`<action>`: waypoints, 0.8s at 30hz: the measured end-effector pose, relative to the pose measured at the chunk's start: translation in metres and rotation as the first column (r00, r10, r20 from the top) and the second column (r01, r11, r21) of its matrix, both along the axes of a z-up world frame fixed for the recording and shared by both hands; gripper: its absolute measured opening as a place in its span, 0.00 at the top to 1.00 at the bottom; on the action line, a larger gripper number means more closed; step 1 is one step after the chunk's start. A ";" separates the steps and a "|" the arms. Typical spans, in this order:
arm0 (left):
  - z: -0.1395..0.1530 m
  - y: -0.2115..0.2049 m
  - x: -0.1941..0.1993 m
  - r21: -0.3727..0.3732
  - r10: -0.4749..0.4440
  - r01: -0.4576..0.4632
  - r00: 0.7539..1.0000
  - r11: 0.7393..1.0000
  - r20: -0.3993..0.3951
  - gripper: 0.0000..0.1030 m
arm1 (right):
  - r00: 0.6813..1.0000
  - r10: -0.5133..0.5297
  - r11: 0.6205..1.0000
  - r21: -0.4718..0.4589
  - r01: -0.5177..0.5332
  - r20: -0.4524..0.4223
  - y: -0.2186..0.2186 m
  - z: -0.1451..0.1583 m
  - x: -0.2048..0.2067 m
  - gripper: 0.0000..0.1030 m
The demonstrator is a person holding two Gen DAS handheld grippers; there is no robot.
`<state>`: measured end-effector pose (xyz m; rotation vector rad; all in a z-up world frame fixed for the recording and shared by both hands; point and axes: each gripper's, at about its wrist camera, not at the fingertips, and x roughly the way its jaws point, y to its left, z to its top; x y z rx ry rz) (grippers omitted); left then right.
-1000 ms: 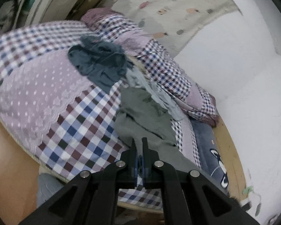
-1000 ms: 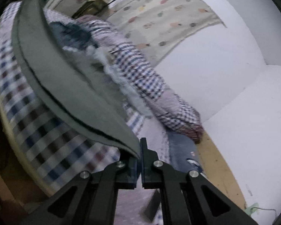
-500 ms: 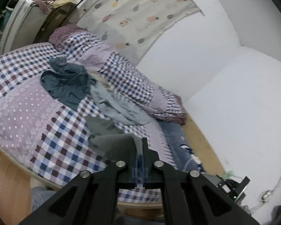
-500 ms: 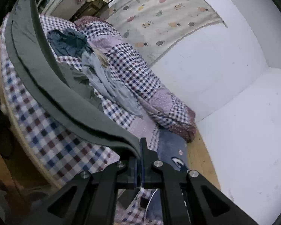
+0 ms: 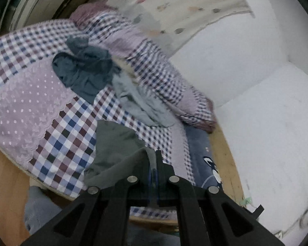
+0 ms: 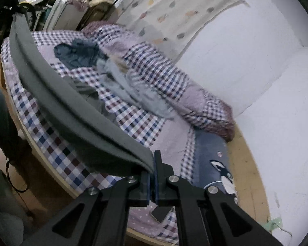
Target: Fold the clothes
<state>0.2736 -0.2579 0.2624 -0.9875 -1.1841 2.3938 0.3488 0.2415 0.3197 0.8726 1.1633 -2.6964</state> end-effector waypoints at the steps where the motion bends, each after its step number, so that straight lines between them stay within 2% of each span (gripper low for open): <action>1: -0.004 0.002 -0.017 -0.004 0.003 -0.003 1.000 1.000 0.019 0.99 | 1.000 0.006 1.000 -0.001 -0.006 0.014 0.001 -0.006 -0.015 1.00; 4: -0.018 0.010 -0.067 -0.020 0.013 -0.012 0.997 1.000 0.072 0.99 | 0.998 0.008 1.000 -0.010 -0.008 0.059 0.007 -0.018 -0.062 1.00; 8: -0.043 0.021 -0.150 -0.091 0.032 -0.018 0.987 0.996 0.157 0.99 | 0.992 0.011 0.999 -0.036 -0.006 0.129 0.018 -0.035 -0.133 1.00; 13: -0.086 0.044 -0.250 -0.167 0.035 0.011 0.962 0.986 0.272 0.99 | 0.972 0.011 0.999 -0.036 -0.002 0.234 0.028 -0.071 -0.229 1.00; 17: -0.126 0.064 -0.323 -0.217 0.040 0.043 0.930 0.975 0.366 0.99 | 0.938 -0.006 0.999 -0.030 0.018 0.345 0.037 -0.116 -0.305 1.00; 24: -0.195 0.082 -0.413 -0.306 0.088 0.065 0.883 0.950 0.461 0.99 | 0.864 -0.052 0.996 -0.031 0.078 0.501 0.056 -0.194 -0.416 1.00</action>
